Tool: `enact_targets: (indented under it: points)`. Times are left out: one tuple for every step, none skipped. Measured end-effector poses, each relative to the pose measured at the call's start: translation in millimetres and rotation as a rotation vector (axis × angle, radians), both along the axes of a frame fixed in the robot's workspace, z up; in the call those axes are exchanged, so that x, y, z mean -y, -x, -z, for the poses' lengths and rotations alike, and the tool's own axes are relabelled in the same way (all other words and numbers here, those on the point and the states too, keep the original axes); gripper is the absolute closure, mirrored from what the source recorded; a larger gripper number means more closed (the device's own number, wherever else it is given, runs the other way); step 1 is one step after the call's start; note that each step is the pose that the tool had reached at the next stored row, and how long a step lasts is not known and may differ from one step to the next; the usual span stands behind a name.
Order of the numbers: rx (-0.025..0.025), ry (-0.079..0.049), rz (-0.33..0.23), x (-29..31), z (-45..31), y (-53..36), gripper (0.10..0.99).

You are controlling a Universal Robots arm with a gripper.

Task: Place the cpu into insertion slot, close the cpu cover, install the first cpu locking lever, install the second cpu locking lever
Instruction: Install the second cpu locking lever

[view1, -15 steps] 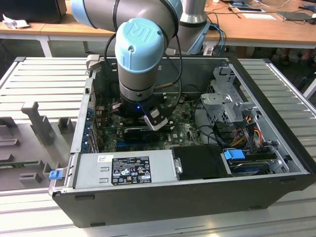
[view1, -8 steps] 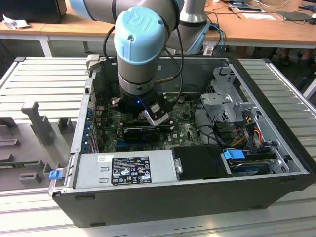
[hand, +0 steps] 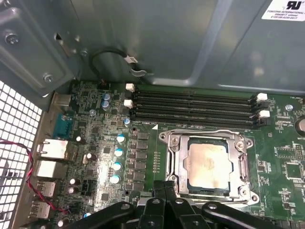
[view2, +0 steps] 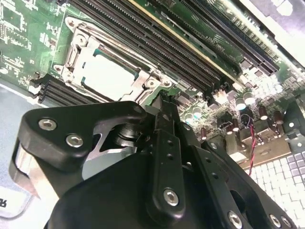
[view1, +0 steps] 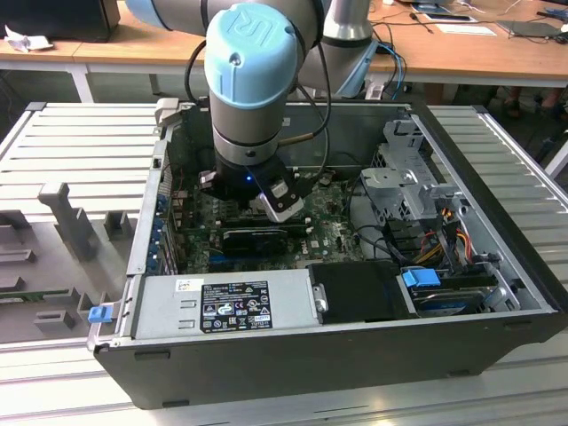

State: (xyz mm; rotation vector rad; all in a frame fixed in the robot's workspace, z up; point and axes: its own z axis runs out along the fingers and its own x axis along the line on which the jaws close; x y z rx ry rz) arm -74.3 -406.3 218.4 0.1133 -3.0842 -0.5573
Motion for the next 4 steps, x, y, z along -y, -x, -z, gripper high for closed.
enact_targets:
  points:
    - [0.0, 0.0, 0.0, 0.0, -0.6, 0.0, 0.98]
    - [0.0, 0.0, 0.0, 0.0, -1.8, 0.0, 0.98]
    - [0.0, 0.0, 0.0, 0.0, -2.5, 0.0, 0.98]
    - [0.0, 0.0, 0.0, 0.0, -3.1, 0.0, 0.98]
